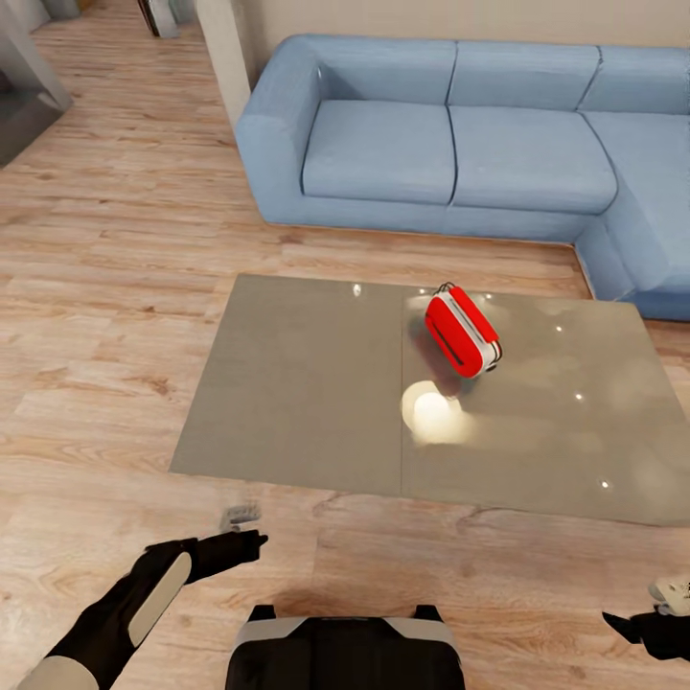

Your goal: Turn on the radio receiver that's on the table in the living room.

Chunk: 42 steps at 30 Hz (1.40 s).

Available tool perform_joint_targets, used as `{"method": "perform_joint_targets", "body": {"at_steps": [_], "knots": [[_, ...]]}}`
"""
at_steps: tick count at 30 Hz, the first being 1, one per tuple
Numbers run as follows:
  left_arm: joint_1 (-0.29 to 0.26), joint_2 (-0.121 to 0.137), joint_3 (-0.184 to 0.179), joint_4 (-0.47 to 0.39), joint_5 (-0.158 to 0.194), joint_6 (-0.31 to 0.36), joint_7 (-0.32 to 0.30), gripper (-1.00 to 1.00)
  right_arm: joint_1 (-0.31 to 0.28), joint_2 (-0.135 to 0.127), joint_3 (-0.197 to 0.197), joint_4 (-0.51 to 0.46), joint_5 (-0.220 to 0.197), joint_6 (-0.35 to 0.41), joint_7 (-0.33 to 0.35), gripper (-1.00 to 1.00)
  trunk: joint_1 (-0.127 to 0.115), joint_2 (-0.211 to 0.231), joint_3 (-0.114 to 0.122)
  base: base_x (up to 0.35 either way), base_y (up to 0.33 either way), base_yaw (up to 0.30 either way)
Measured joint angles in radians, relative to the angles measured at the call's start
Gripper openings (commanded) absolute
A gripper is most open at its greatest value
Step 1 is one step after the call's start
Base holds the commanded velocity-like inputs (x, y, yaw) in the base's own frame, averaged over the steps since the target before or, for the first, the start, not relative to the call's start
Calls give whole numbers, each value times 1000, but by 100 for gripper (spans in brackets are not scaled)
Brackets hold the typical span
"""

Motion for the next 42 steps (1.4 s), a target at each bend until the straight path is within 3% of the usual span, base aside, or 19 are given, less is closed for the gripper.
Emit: {"method": "perform_joint_targets", "body": {"at_steps": [1,4,5,9,13,16,20,24,34,38,42], "knots": [[0,0,-23,62,-1,-42,-20,-100,0,1,-15,16,24,-5,-7,100,0,0,2,0,0,0],[0,-4,-42,175,0,-117,-35,-100,16,2,-40,57,49,-10,-35,100,0,0,6,0,0,0],[1,-7,-51,268,-4,-174,-40,-100,53,12,-49,86,58,-11,-70,100,0,0,8,0,0,0],[0,-25,-77,430,-2,-292,-43,-100,121,63,-54,132,63,-11,-164,100,0,0,14,0,0,0],[0,-75,-106,564,-4,-341,-39,-100,174,105,-55,229,92,-11,-311,100,0,0,21,0,0,0],[0,-100,-113,666,-5,-385,-37,-100,206,111,-55,341,137,-12,-429,100,0,0,26,0,0,0],[0,-122,-115,791,-2,-445,-34,-100,243,111,-55,489,155,-14,-569,100,0,0,32,0,0,0],[0,-133,-114,838,0,-457,-29,-100,256,112,-55,537,158,-19,-613,100,0,0,39,0,0,0],[0,-147,-115,903,2,-465,-19,-100,264,113,-55,551,160,-21,-622,100,0,0,55,0,0,0],[5,-152,-116,911,2,-490,98,-100,264,114,-55,552,160,-20,-627,100,0,0,61,0,0,0],[20,-160,-116,912,1,-506,144,-100,265,113,-55,602,159,-20,-660,100,0,0,67,0,0,-1]]}}
